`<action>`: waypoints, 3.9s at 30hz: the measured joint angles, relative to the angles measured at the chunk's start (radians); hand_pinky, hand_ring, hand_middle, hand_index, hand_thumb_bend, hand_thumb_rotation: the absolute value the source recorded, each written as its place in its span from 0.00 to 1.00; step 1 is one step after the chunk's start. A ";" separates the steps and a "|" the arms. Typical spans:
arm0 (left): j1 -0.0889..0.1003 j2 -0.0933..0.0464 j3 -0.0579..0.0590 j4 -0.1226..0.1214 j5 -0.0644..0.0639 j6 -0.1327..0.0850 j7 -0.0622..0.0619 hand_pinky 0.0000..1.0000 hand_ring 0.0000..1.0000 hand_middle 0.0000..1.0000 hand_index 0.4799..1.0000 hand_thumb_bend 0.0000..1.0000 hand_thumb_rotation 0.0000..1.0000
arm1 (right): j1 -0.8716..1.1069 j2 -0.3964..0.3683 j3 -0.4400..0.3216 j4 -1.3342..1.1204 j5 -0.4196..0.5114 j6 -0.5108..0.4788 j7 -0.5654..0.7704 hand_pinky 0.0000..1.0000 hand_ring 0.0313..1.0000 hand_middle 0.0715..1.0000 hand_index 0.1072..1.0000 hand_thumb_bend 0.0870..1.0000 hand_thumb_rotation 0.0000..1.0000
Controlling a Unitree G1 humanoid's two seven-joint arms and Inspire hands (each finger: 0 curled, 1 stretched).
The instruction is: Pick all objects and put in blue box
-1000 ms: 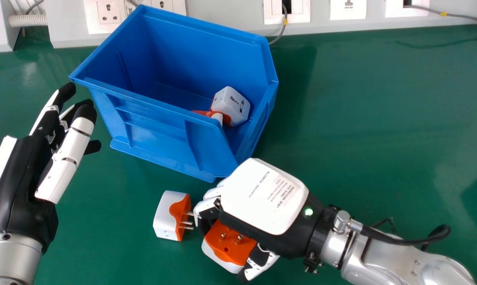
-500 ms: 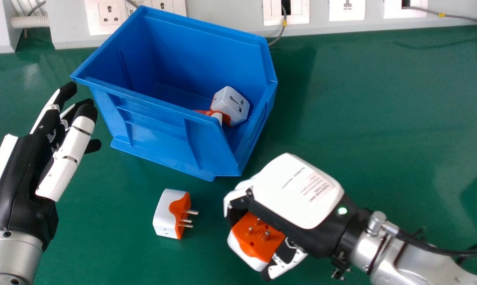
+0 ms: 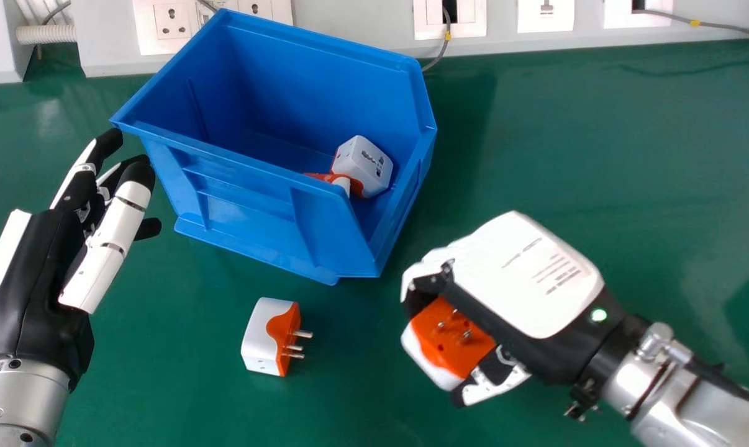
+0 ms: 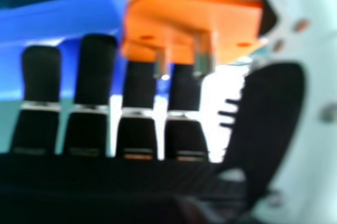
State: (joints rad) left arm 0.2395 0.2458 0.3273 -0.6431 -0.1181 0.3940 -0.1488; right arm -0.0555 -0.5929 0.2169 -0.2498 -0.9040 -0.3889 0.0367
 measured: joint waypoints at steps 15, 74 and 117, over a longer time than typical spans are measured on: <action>0.004 0.000 0.000 0.001 0.000 -0.016 0.000 0.78 0.88 0.90 0.89 0.43 0.74 | -0.138 0.050 -0.038 0.017 -0.013 0.120 0.007 0.35 0.41 0.49 0.41 0.45 0.00; 0.185 -0.045 0.031 0.130 -0.041 -0.298 -0.038 0.82 0.90 0.92 0.94 0.35 0.72 | -1.103 0.383 0.410 1.381 -0.128 0.114 -0.515 0.35 0.42 0.48 0.42 0.45 0.00; 0.250 -0.083 -0.008 0.088 -0.041 -0.318 -0.039 0.83 0.90 0.92 0.95 0.34 0.73 | -1.208 0.510 0.496 1.513 -0.118 0.133 -0.570 0.38 0.41 0.45 0.44 0.45 0.00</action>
State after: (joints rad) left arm 0.4894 0.1629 0.3193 -0.5555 -0.1587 0.0758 -0.1876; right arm -1.2639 -0.0830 0.7127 1.2631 -1.0216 -0.2558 -0.5329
